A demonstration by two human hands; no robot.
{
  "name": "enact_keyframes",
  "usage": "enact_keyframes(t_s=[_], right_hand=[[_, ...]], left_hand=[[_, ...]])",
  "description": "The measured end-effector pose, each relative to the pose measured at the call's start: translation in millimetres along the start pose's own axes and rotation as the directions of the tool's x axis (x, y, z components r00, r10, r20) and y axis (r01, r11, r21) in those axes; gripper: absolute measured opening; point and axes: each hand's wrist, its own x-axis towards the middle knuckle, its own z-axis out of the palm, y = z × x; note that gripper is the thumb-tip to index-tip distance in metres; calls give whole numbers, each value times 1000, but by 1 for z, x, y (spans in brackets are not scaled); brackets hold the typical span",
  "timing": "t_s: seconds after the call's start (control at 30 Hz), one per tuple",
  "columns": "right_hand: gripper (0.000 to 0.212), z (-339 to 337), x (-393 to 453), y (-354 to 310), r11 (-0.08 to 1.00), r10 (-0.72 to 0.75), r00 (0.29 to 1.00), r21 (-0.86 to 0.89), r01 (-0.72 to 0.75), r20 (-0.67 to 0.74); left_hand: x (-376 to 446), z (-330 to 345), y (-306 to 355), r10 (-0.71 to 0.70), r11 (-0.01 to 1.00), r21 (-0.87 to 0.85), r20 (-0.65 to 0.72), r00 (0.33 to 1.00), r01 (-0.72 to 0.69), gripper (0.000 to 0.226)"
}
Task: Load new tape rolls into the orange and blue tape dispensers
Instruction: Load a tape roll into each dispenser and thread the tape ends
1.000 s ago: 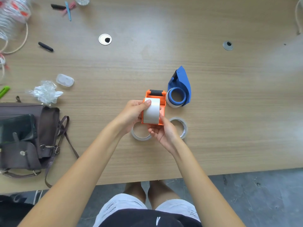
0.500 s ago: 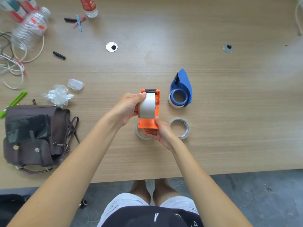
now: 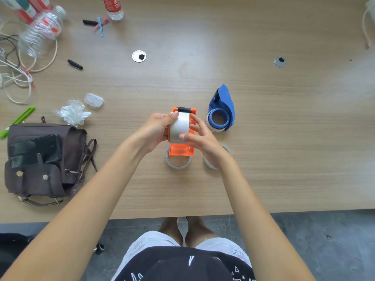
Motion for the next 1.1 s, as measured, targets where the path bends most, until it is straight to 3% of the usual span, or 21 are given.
enact_keyframes(t_s=[0.1, 0.27, 0.37, 0.43, 0.53, 0.7, 1.0, 1.1], right_hand=[[80, -2, 2, 1, 1000, -20, 1000, 9, 20, -1], [76, -36, -12, -15, 980, -119, 990, -169, 105, -73], [74, -91, -32, -22, 944, -214, 935, -306, 123, -284], [78, -131, -42, -18, 886, -266, 851, -462, 31, -453], [84, -174, -37, 4, 760, -220, 766, -599, -253, -604], [90, -190, -9, 40, 653, -46, 768, -601, -461, -639], [89, -194, 1, 42, 645, -79, 764, -618, -450, -640], [104, -185, -1, 38, 597, -15, 766, -620, -508, -643]], left_hand=[[-2, 2, 1, 2, 1000, -3, 25, 1000, -1, 44], [-1, 0, 4, 8, 998, -62, -37, 999, -11, 36], [-1, -6, 5, 26, 995, -92, -8, 1000, -27, 36], [0, -9, 5, 35, 994, -101, -23, 999, -37, 35], [2, -11, 1, 35, 992, -121, -31, 999, -38, 35], [7, -11, -6, 0, 992, -125, -16, 1000, -2, 36], [10, -9, -1, 25, 992, -122, -18, 1000, -27, 34], [9, -5, 1, 16, 992, -122, -2, 1000, -16, 34]])
